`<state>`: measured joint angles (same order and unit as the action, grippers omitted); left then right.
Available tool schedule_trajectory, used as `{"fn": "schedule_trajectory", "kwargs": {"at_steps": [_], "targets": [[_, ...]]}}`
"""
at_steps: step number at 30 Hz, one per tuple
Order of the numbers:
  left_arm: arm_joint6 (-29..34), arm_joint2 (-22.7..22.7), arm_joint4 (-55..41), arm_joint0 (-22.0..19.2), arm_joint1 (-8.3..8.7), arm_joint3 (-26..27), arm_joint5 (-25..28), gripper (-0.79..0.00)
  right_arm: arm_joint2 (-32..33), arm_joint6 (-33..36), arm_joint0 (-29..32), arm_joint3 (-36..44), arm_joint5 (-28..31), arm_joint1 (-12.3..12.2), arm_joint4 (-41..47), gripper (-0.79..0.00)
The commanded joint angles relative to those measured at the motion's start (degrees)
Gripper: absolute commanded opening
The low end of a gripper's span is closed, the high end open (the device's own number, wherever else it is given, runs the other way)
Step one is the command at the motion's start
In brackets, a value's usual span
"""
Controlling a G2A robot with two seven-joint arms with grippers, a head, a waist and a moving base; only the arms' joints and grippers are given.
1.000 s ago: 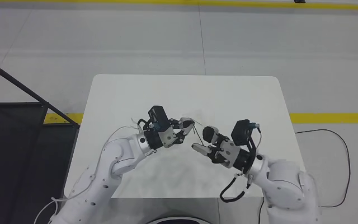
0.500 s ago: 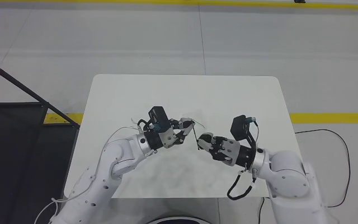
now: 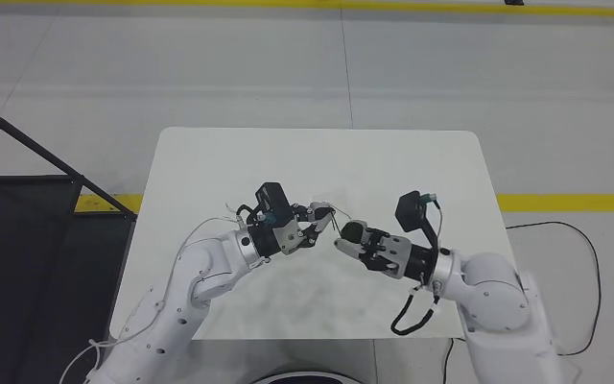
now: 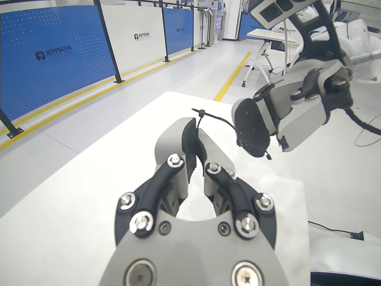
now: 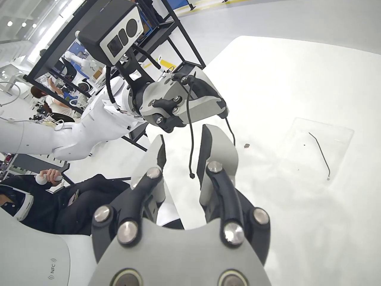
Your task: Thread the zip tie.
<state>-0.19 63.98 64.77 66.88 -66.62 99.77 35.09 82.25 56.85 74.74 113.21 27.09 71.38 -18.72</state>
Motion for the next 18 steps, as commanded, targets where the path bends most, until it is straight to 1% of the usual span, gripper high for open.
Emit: {"fn": "schedule_trajectory", "kwargs": {"at_steps": [1, 3, 5, 9, 13, 18], "targets": [[0.06, 0.01, -0.1, -0.02, -0.02, -0.07, -0.02, -0.785, -0.27, 0.07, -0.22, -0.13, -0.15, -0.16, 0.03, -0.526], [0.12, 0.02, -0.13, -0.04, -0.04, -0.08, -0.01, -0.785, -0.55, 0.25, -0.35, -0.23, -0.3, -0.35, -0.04, -0.585], [0.09, 0.05, -0.06, -0.08, -0.05, -0.07, 0.06, -0.785, -0.83, 0.47, -0.56, -0.32, -0.74, -0.53, -0.04, -0.603], [-0.1, 0.08, -0.01, -0.05, -0.08, -0.13, 0.13, -0.785, -1.28, 0.38, -0.9, -0.36, -0.88, -0.86, -0.12, -0.72], [-0.22, -0.06, 0.4, -0.05, -0.12, -0.31, 0.17, -0.785, -1.74, 0.17, -1.2, -0.29, -1.08, -1.19, -0.13, -0.785], [-2.56, -0.53, 5.1, 0.34, -0.27, 0.27, -3.11, -0.785, -2.17, 0.14, -1.48, 0.38, -1.85, -1.59, -0.08, -0.785]]}}
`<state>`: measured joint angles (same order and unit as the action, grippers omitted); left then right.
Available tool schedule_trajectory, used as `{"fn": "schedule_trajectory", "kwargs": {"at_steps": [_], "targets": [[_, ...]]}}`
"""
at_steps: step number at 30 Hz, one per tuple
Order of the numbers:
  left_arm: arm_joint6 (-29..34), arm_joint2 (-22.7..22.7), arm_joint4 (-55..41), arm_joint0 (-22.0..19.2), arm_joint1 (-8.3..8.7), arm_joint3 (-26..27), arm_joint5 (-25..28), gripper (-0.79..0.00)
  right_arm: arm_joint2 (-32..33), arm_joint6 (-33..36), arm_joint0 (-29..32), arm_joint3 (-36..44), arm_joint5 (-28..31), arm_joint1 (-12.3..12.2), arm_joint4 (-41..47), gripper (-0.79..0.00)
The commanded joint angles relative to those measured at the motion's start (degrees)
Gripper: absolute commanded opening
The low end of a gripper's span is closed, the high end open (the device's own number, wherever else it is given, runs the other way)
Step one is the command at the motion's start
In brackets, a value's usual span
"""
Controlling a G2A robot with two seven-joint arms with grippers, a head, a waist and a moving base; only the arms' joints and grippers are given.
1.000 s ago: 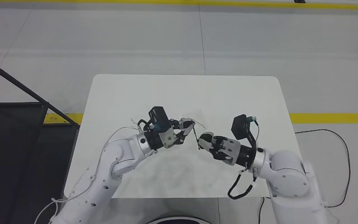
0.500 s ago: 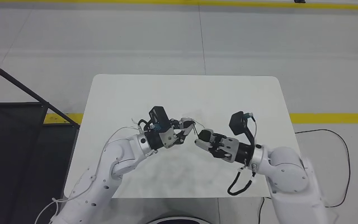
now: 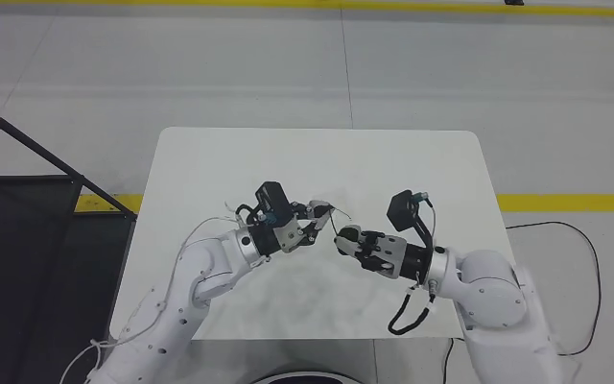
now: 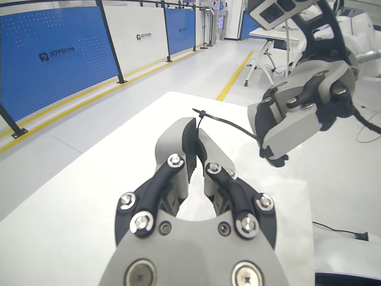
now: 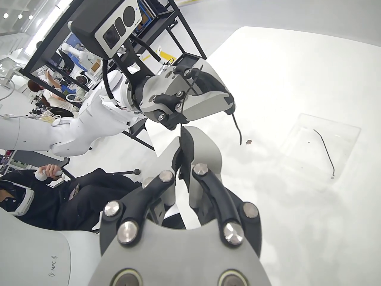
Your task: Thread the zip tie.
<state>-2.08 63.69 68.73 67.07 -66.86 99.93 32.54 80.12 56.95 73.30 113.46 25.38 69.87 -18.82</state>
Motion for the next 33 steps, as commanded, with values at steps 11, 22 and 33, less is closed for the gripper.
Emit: {"fn": "schedule_trajectory", "kwargs": {"at_steps": [11, 22, 33], "targets": [[-8.31, -1.5, 11.01, 2.27, -0.22, 1.06, -5.81, -0.785, -0.35, -0.06, -0.27, 0.99, -1.93, -0.96, 1.33, -0.785], [-12.34, -2.94, 16.02, 3.45, -0.52, 0.99, -9.03, -0.785, -0.83, -0.29, -1.07, 1.28, -4.55, -1.72, 2.16, -0.785], [-18.33, -3.23, 16.64, 4.22, -0.85, 0.13, -10.8, -0.785, -1.69, 0.59, -2.43, -0.24, -8.57, -2.38, 3.05, -0.785]]}}
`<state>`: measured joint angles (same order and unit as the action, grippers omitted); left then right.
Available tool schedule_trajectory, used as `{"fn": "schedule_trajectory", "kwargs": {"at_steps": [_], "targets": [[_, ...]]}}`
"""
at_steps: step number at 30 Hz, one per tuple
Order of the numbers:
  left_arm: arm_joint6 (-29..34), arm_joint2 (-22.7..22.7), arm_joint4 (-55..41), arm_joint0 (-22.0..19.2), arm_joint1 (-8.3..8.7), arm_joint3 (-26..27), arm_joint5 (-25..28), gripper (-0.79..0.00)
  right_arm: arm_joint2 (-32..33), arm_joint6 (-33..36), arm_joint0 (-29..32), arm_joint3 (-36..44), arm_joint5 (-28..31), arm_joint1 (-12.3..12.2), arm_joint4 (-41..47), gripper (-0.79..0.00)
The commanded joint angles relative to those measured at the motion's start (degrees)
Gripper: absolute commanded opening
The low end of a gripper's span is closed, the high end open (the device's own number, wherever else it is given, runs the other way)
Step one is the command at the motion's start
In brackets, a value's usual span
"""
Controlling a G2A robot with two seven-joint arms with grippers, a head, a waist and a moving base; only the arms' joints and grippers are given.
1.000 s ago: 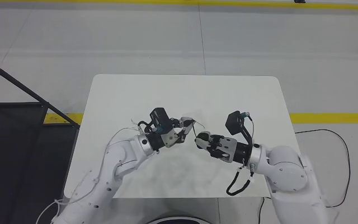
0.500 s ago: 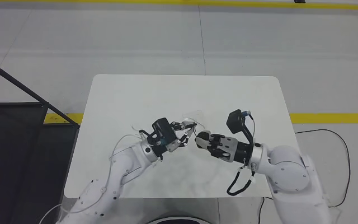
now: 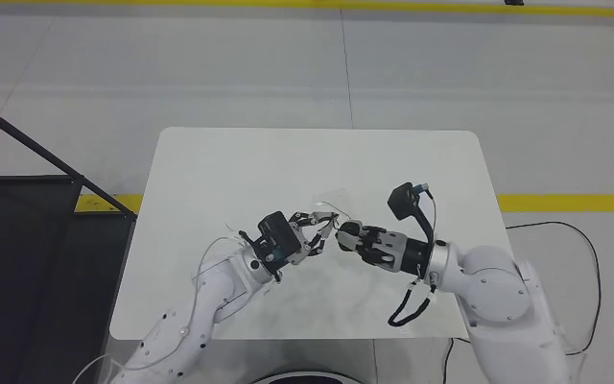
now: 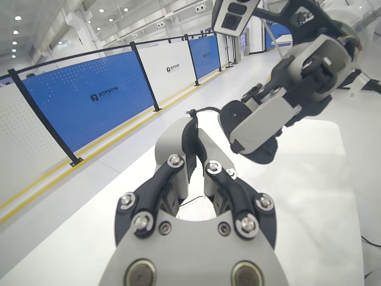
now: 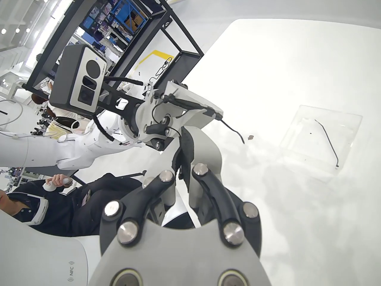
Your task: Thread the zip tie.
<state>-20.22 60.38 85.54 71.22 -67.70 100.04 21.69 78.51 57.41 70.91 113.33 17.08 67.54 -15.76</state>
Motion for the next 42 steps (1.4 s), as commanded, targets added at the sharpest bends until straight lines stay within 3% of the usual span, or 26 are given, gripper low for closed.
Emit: {"fn": "schedule_trajectory", "kwargs": {"at_steps": [1, 10, 21, 42], "targets": [[-0.27, 0.22, -0.26, 0.13, -0.01, 0.12, 0.08, -0.785, -0.14, 0.32, -0.12, -0.23, -0.73, -0.13, -0.07, -0.785], [-0.16, 1.38, -0.81, 0.54, -0.04, 0.86, -0.05, -0.785, -0.24, 0.22, -0.18, -0.56, -1.4, -0.7, 0.51, -0.785], [0.0, 0.9, 3.01, 0.32, -0.43, 1.22, -4.31, -0.785, -0.28, -0.41, 0.45, 1.35, -0.6, -1.43, 0.59, -0.785], [-4.02, -1.87, 7.7, -0.44, -1.6, -2.47, -9.5, -0.785, -1.14, -1.39, -0.75, 2.43, -3.21, -2.45, 1.59, -0.785]]}}
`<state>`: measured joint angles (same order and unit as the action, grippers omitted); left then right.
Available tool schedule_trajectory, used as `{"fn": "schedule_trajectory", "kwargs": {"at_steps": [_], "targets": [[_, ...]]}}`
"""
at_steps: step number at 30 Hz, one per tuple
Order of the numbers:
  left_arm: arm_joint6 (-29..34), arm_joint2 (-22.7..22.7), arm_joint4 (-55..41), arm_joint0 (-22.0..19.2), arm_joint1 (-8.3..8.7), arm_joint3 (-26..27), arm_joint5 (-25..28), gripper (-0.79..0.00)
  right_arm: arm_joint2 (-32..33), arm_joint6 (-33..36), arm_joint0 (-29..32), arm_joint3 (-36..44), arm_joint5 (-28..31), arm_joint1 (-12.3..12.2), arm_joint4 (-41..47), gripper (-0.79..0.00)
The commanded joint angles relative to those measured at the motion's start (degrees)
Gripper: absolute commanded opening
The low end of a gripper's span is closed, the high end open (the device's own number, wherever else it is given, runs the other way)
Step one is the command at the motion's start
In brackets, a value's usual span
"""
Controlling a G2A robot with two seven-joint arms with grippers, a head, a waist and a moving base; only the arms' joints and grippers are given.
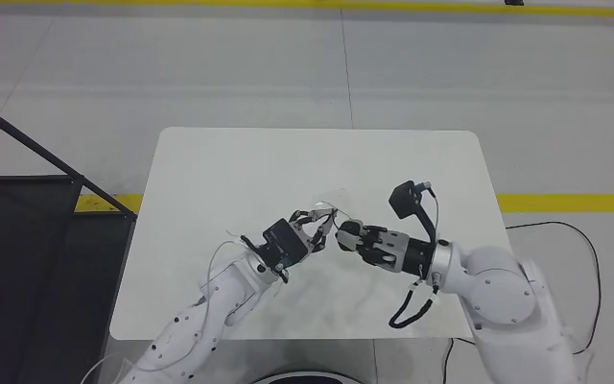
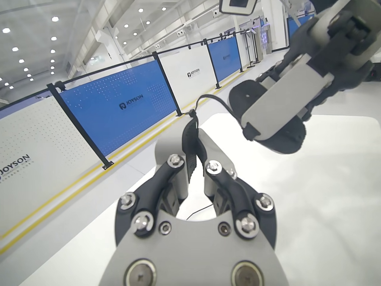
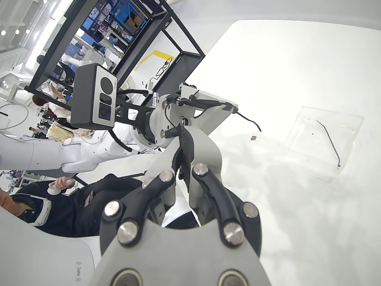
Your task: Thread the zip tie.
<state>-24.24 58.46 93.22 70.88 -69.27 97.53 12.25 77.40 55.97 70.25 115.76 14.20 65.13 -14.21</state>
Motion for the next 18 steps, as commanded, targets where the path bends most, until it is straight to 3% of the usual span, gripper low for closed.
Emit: {"fn": "schedule_trajectory", "kwargs": {"at_steps": [1, 18], "targets": [[0.08, 0.07, -0.02, -0.2, -0.07, 0.07, -0.07, -0.785, -0.1, 0.06, -0.22, 0.04, -0.67, -0.08, 0.15, -0.785], [0.25, 0.03, -0.21, -0.65, -0.67, -1.0, 0.06, -0.785, -1.34, 0.2, -2.02, 0.75, -3.62, -0.74, 0.1, -0.785]]}}
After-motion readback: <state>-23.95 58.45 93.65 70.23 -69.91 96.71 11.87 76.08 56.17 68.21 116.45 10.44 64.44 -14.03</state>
